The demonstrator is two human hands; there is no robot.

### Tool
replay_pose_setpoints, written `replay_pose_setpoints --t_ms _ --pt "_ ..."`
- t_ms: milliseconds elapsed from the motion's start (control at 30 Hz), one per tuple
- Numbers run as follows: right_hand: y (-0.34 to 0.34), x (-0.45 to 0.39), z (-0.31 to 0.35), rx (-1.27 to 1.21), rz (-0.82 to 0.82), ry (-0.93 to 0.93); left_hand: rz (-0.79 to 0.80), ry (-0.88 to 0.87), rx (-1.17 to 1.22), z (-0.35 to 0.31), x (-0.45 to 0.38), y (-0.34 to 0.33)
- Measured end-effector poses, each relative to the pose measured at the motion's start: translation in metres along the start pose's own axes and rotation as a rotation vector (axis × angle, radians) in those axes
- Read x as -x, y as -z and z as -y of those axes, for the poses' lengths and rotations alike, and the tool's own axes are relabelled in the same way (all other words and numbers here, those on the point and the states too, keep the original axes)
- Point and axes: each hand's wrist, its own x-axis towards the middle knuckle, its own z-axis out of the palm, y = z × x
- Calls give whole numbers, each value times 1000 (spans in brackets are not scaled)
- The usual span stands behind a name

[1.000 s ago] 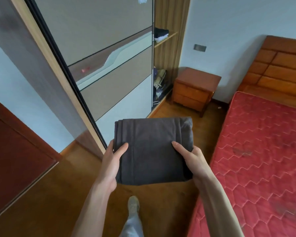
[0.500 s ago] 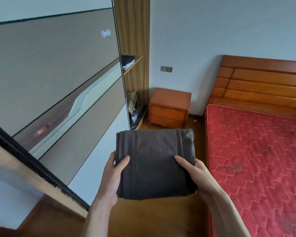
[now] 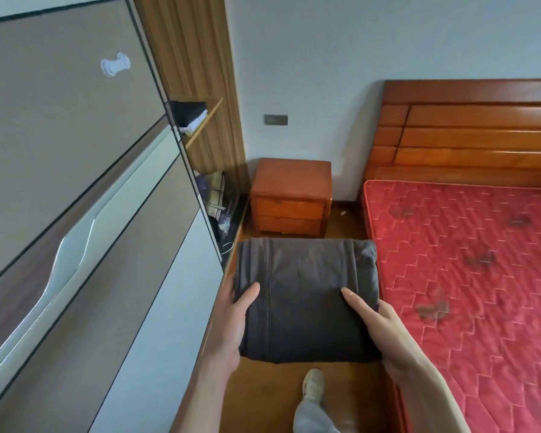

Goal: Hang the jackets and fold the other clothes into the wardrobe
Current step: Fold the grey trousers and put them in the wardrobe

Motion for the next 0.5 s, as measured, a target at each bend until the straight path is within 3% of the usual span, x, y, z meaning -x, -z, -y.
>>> replay_pose_setpoints --t_ms 500 --pt "52 -238 162 12 -76 77 34 -68 -12 -124 -239 -135"
